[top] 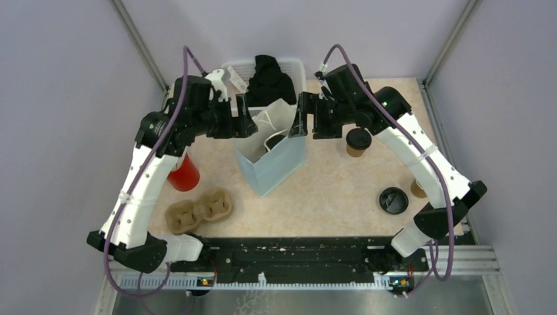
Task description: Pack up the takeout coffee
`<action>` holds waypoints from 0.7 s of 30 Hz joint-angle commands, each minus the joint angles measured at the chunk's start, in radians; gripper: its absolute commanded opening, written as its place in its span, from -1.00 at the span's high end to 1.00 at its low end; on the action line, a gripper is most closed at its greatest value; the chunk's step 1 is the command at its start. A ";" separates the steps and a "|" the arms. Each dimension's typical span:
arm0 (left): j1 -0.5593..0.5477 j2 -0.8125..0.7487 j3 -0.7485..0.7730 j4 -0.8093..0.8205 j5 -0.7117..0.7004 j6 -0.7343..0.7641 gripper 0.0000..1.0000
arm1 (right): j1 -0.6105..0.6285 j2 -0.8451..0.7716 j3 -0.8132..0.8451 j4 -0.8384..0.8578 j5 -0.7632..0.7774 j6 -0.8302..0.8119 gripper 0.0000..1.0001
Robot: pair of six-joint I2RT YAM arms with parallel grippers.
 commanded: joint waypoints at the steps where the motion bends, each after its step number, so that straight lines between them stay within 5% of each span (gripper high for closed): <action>1: 0.002 0.095 0.042 0.065 0.079 0.200 -0.77 | 0.000 -0.073 -0.022 0.150 -0.069 0.119 -0.62; 10: 0.004 -0.052 -0.279 0.483 0.090 0.416 -0.92 | 0.000 -0.196 -0.293 0.523 -0.165 0.449 -0.59; 21: 0.002 0.081 -0.213 0.549 0.033 0.440 -0.69 | 0.009 -0.200 -0.472 0.784 -0.210 0.748 -0.38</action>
